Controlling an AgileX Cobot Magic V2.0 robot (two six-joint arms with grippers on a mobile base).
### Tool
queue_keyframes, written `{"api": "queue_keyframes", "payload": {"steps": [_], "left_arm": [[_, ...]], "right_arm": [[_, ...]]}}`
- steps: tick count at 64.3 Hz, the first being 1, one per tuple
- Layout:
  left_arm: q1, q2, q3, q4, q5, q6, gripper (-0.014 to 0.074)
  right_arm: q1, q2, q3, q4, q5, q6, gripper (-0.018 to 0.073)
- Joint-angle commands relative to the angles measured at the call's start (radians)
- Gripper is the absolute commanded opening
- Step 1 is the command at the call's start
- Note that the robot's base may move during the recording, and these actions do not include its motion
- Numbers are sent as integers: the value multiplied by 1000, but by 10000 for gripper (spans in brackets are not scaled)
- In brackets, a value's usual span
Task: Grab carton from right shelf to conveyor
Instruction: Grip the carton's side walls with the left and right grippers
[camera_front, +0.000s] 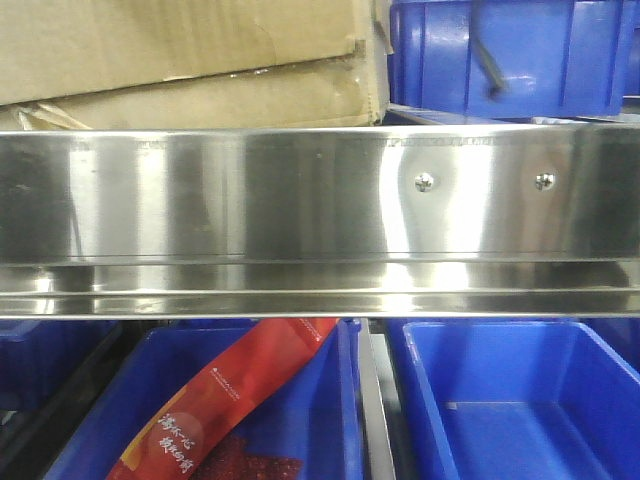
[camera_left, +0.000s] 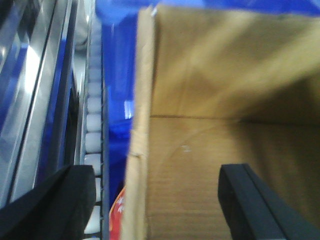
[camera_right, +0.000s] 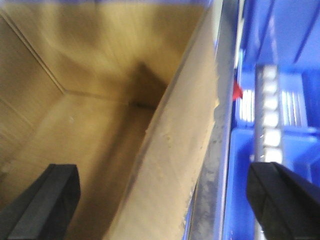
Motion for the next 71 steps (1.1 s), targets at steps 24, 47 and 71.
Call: {"api": "queue_keyframes", "payload": {"steps": [24, 47, 71], "left_arm": [[6, 55, -8, 20, -8, 8, 26], [6, -10, -17, 15, 38, 8, -7], [-12, -217, -78, -18, 232, -70, -10]], "right_arm": [[3, 72, -10, -8, -12, 2, 273], [3, 19, -17, -16, -12, 2, -68], [3, -152, -26, -16, -12, -41, -68]]}}
